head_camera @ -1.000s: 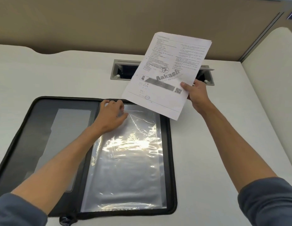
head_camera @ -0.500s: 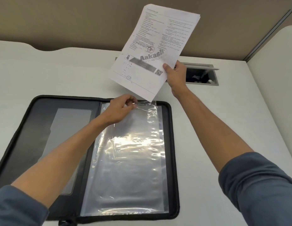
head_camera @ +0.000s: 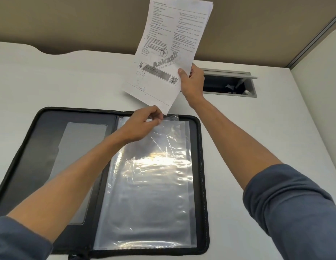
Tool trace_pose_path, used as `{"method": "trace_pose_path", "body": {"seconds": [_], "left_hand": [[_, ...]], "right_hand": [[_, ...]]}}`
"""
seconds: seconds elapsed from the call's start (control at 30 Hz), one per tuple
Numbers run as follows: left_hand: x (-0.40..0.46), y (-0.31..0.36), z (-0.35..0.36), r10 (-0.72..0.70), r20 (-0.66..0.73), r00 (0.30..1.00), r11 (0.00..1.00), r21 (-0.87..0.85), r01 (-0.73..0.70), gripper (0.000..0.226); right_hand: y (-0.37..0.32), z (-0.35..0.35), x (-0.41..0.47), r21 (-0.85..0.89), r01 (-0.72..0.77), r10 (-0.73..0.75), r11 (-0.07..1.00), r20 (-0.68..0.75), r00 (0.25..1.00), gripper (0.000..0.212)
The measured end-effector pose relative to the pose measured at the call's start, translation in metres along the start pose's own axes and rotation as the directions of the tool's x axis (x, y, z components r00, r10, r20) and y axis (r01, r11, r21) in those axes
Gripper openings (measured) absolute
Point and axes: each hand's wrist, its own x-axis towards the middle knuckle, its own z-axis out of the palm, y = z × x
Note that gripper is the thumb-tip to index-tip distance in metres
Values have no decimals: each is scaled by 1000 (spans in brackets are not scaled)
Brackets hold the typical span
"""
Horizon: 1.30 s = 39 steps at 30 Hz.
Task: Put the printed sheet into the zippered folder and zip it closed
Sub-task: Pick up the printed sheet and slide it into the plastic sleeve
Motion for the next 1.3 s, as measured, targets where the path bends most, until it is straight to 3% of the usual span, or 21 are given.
{"method": "trace_pose_path", "body": {"seconds": [0.43, 0.6, 0.83, 0.9, 1.13, 1.3], "left_hand": [[4, 1, 0, 14, 7, 1000, 1000, 0, -14, 11], [7, -8, -11, 14, 18, 1000, 989, 149, -16, 10], [4, -21, -40, -114, 44, 993, 916, 391, 88, 26], [5, -31, -49, -141, 34, 989, 888, 446, 111, 17], [4, -53, -66, -184, 31, 982, 920, 357, 161, 11], [7, -54, -69, -144, 42, 989, 867, 488, 106, 16]], "right_hand": [[9, -4, -3, -40, -31, 38, 999, 182, 982, 25], [15, -16, -3, -65, -31, 46, 997, 251, 967, 23], [22, -30, -4, -66, -46, 63, 997, 283, 957, 26], [24, -32, -3, -72, -52, 72, 996, 302, 950, 27], [19, -34, -1, -94, -47, 79, 994, 368, 927, 25], [7, -33, 5, -81, -62, 90, 995, 417, 905, 22]]}}
